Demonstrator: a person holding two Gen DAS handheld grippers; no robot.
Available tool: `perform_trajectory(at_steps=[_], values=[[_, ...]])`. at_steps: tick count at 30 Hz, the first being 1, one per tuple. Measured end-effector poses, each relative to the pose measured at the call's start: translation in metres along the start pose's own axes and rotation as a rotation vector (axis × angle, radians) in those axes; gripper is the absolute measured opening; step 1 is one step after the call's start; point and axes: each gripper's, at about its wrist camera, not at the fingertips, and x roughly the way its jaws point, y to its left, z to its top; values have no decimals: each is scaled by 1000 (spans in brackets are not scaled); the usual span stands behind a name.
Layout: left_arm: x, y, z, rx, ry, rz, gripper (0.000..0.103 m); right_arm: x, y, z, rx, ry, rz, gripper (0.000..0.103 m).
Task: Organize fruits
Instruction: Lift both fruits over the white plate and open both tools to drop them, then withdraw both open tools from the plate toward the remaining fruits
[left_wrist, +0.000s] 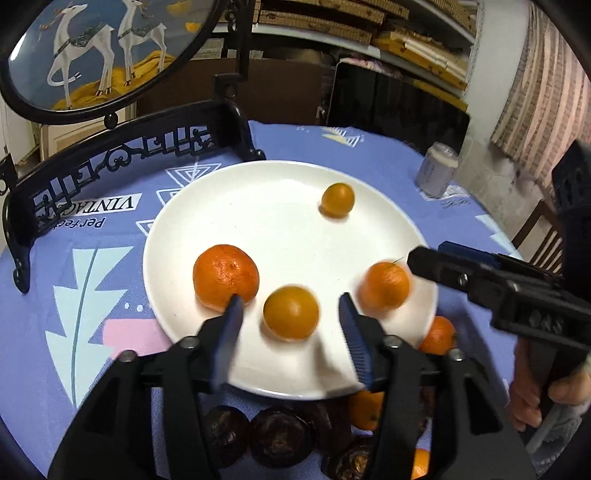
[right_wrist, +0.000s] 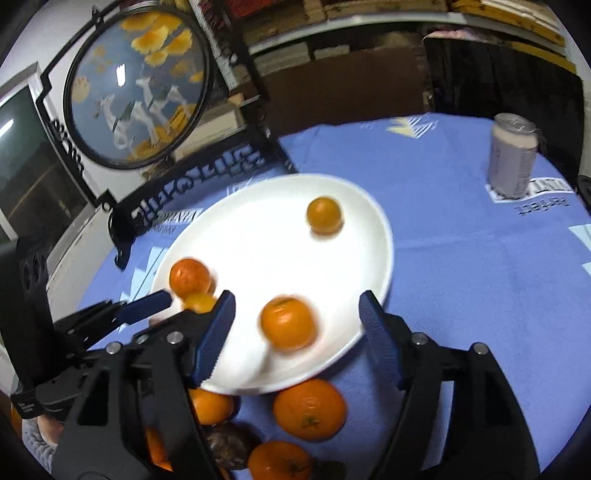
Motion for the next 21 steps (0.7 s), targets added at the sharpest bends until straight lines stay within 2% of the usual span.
perform_trajectory(at_steps=[3,6,10,16,21], values=[[-17,4,-1,-1,-24,-3,58,-12,-3,1,14,-15,9,72],[-40,10,-7,-17,-71,27,61,-29,-4,-3,30,-31,19,72],[-67,28,-32,-74,-108,72,68,-55,0,-18,20,-64,4,75],[-82,48,-74,-116,-89,164,68,-82,2,-50,39,-75,19,76],[-86,40,-82,-85,-102,175,68,-103,3,-73,24,-109,13,83]])
